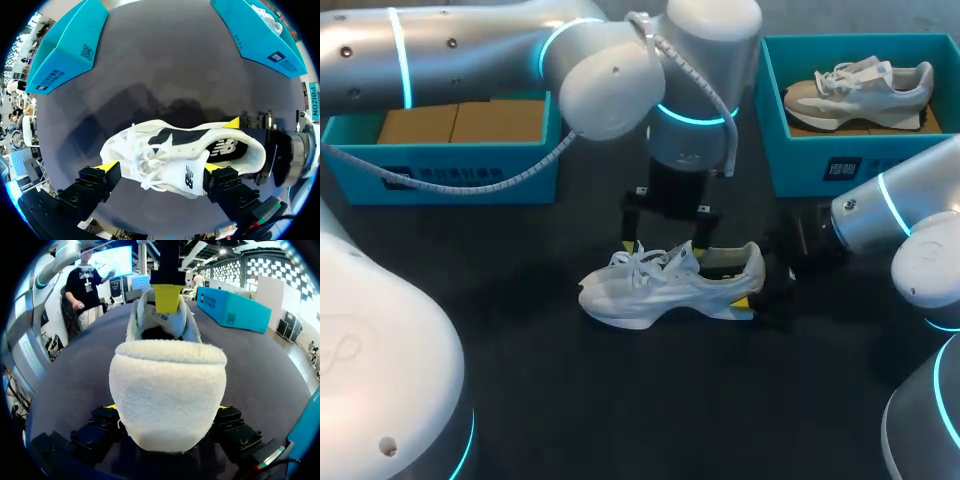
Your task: Take the shoe out of the shoebox, open the shoe tongue, remove and reinsert the insole, then place the shoe into the shoebox
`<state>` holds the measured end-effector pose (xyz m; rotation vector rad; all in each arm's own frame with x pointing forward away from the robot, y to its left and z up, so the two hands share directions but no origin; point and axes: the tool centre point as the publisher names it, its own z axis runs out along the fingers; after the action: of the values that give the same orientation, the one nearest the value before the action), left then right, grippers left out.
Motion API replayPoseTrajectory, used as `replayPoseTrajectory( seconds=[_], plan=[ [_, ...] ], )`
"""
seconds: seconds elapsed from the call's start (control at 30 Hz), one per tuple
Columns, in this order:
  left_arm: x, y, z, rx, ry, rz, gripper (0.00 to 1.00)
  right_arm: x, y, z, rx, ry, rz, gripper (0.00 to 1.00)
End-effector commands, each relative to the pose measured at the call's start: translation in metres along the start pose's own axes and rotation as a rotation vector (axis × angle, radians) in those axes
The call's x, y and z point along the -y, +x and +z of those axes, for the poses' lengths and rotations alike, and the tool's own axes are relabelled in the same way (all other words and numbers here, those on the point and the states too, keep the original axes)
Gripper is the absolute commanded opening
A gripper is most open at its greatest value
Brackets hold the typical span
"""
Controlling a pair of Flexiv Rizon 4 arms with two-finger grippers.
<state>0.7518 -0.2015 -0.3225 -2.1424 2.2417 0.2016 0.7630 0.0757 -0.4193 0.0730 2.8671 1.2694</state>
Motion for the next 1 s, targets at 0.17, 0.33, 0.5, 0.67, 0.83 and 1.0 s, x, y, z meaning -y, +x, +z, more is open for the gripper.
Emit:
replayPoseTrajectory(
  seconds=[0.17, 0.33, 0.5, 0.67, 0.83, 1.0],
  plan=[
    [-0.009, -0.016, -0.008, -0.074, -0.011, 0.013, 0.1, 0.0, 0.0, 0.002, 0.0, 0.001, 0.0, 0.0],
    [-0.012, -0.021, -0.011, -0.108, -0.023, 0.033, 0.0, 0.0, 0.0, 0.002, 0.0, 0.001, 0.0, 0.0],
    [-0.013, -0.029, -0.012, -0.145, -0.042, 0.045, 0.0, 0.0, 0.0, 0.002, 0.0, 0.001, 0.0, 0.0],
    [-0.013, -0.038, -0.016, -0.177, -0.049, 0.053, 0.0, 0.0, 0.0, 0.002, 0.0, 0.001, 0.0, 0.0],
    [-0.016, -0.049, -0.021, -0.203, -0.05, 0.065, 0.0, 0.0, 0.0, 0.002, 0.0, 0.001, 0.0, 0.0],
    [-0.017, -0.065, -0.017, -0.195, -0.054, 0.044, 0.0, 0.0, 0.0, 0.002, 0.0, 0.001, 0.0, 0.0]
  ],
)
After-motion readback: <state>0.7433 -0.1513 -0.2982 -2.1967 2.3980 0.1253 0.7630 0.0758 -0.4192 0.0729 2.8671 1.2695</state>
